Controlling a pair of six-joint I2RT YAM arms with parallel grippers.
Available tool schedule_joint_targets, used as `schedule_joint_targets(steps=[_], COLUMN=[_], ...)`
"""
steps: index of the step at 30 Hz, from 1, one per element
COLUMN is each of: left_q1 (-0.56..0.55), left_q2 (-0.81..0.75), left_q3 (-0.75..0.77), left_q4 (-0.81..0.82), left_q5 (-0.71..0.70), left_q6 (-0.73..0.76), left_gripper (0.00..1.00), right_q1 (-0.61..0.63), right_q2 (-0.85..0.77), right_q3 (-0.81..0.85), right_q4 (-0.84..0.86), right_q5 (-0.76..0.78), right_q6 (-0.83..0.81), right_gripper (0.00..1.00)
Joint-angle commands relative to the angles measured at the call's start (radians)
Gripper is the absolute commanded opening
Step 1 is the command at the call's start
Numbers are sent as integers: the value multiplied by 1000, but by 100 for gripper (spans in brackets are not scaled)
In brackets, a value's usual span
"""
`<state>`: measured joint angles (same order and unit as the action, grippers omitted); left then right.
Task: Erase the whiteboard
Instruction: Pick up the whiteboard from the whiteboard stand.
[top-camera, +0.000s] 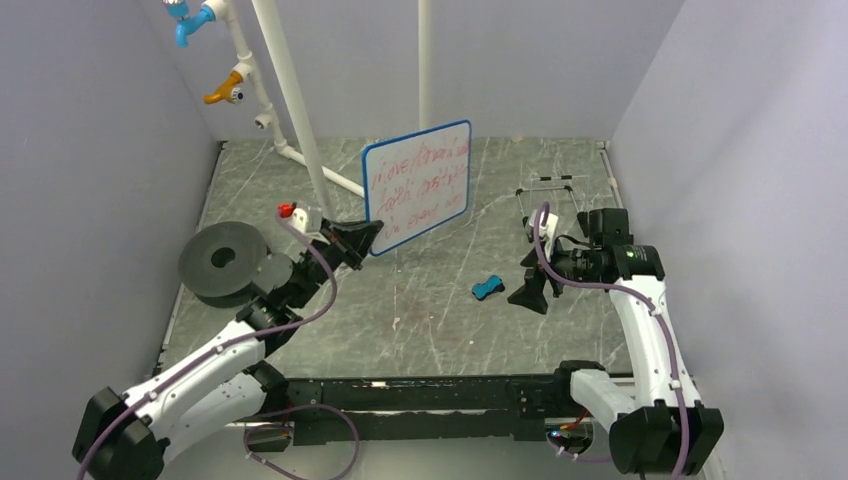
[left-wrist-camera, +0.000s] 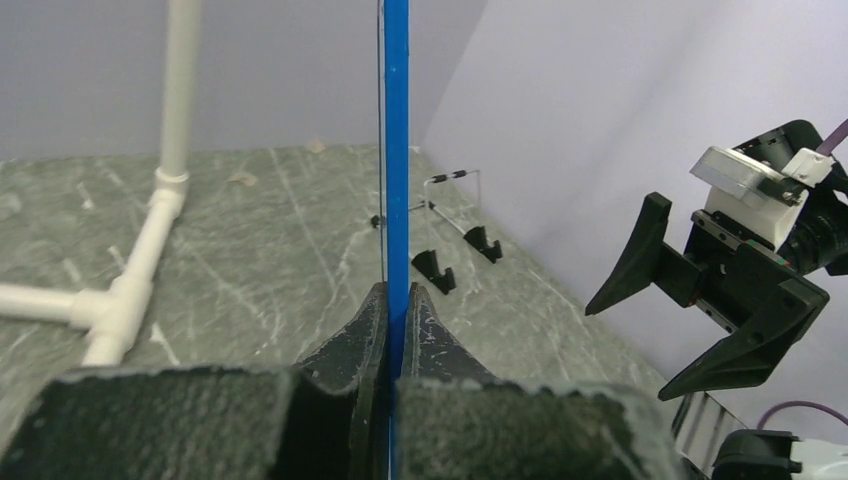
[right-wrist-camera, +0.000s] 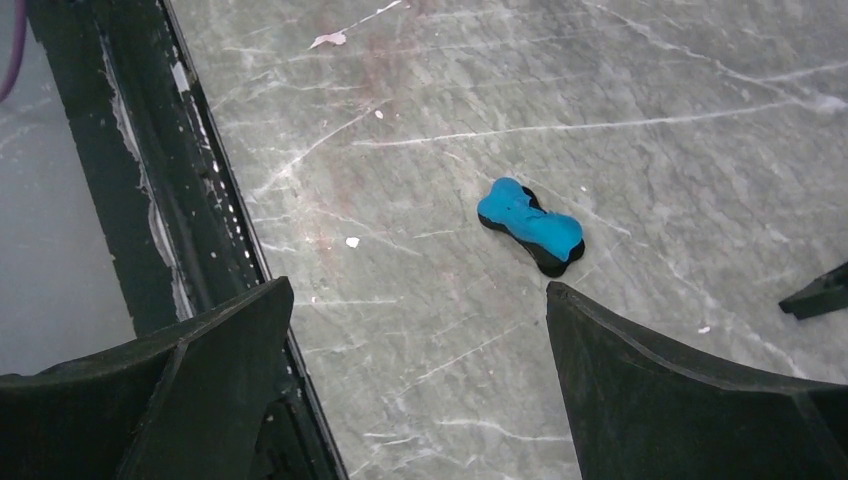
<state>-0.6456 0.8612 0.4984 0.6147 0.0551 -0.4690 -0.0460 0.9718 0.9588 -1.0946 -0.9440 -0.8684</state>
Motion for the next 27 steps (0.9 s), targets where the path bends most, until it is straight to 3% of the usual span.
schedule_joint_targets(steps=[1,8,19,27], left_q1=[4,5,8,10], left_q2=[-125,-229,-283,-276], left_q3=[-56,-158,-272,-357], left_q4=[85,51,58,100], left_q5=[-129,-147,-137,-115], left_q6=[30,31,16,-5], left_gripper=[0,0,0,0], right_q1=[36,93,192,257], right_q2=[30,142,216,296], right_q3=[-22,-18,-68,-136], right_q4=[67,21,142,220], right_q5=[-42,-71,34,117], right_q6=[-106,-331,-367,-569], right_gripper=[100,100,100,99])
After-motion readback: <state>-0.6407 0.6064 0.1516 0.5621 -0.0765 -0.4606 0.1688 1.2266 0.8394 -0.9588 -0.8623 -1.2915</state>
